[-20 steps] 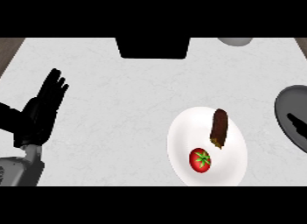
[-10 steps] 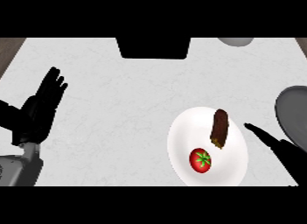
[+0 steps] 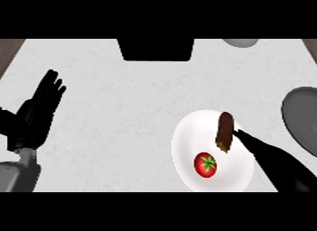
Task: Pick the tomato from the plate and place it in the pan
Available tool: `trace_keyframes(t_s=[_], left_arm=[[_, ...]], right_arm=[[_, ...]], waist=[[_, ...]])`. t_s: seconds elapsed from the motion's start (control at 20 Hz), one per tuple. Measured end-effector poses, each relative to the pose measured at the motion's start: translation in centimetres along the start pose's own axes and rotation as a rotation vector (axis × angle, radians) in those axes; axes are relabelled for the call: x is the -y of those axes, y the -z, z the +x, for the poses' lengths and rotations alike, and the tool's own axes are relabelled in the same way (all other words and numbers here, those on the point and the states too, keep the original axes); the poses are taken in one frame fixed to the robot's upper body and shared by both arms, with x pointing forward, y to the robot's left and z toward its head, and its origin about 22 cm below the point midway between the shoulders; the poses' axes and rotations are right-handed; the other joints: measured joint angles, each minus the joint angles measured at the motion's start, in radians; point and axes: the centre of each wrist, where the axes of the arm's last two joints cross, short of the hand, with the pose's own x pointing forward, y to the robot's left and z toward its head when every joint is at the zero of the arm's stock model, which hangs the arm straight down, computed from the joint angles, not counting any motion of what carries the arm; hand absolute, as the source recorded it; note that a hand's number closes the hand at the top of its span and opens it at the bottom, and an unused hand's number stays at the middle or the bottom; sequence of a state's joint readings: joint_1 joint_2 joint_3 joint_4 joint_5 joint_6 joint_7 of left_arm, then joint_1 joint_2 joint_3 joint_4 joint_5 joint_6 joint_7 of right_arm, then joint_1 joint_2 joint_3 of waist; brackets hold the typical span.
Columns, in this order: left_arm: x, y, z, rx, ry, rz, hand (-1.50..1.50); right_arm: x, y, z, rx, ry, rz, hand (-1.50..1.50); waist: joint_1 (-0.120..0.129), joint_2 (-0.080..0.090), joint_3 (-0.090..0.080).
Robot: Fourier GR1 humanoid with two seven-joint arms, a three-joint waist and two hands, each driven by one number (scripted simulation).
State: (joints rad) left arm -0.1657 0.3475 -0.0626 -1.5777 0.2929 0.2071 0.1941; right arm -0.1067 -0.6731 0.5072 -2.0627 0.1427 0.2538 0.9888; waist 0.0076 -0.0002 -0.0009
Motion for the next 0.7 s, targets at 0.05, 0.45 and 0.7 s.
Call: trace_keyframes(t_s=[0.05, 0.45, 0.7], left_arm=[[0.0, -0.1, -0.1, -0.001, 0.0, 0.0, 0.0], [0.6, -0.3, -0.2, -0.002, 0.004, 0.003, 0.0], [0.6, -0.3, -0.2, -0.003, 0.001, -0.001, 0.0]], right_arm=[[-0.1, -0.1, 0.4, 0.003, -0.011, -0.007, -1.5], [-0.1, 1.6, 3.5, 0.038, -0.011, -0.044, -1.5], [-1.4, 3.3, 4.3, 0.007, -0.026, -0.017, -1.5]], waist=[[-0.001, 0.0, 0.0], [-0.002, 0.0, 0.0], [-0.001, 0.0, 0.0]])
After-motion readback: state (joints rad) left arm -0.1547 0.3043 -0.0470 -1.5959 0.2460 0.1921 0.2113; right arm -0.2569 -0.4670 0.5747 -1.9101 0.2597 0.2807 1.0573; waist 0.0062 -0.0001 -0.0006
